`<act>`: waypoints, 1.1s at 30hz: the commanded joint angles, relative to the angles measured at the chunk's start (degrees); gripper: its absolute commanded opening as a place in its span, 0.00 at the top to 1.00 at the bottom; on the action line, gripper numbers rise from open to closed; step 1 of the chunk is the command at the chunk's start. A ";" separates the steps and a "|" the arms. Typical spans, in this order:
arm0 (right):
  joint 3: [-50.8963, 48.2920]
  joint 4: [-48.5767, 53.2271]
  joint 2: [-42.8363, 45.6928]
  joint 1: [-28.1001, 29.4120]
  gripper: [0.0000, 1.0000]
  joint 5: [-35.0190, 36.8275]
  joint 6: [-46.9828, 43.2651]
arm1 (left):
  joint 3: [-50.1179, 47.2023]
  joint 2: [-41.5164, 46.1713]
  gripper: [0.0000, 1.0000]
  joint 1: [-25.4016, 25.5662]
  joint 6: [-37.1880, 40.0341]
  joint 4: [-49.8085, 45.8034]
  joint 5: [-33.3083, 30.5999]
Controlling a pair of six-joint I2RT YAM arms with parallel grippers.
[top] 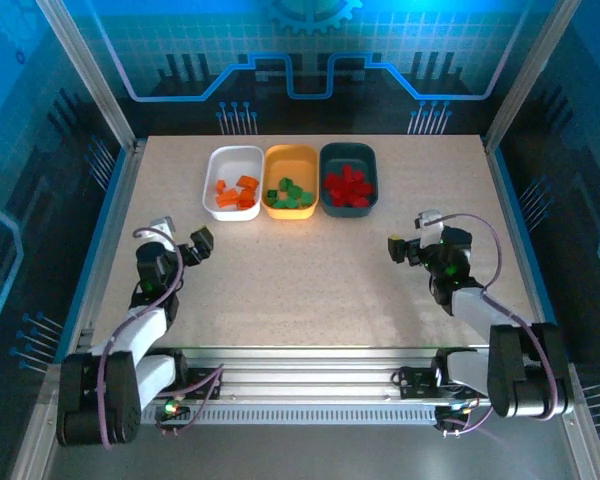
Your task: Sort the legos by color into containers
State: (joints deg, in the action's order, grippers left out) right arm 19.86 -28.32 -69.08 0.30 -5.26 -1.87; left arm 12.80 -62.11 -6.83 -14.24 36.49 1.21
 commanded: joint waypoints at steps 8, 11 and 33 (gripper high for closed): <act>-4.31 -26.88 -11.56 -1.11 0.00 4.86 5.10 | -3.12 -28.52 0.01 0.68 9.55 41.06 4.45; -1.12 -24.93 -15.98 -0.47 0.00 4.31 4.34 | 1.97 -26.08 0.01 1.75 11.15 28.90 4.72; 4.93 -14.85 -17.23 3.23 0.00 8.33 1.21 | 7.66 -26.69 0.01 2.96 12.70 19.28 4.83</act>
State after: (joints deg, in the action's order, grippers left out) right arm 24.60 -43.27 -86.39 3.05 2.59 -0.05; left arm 19.68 -89.52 -4.21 -2.83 56.75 4.82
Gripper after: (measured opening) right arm 0.997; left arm 0.990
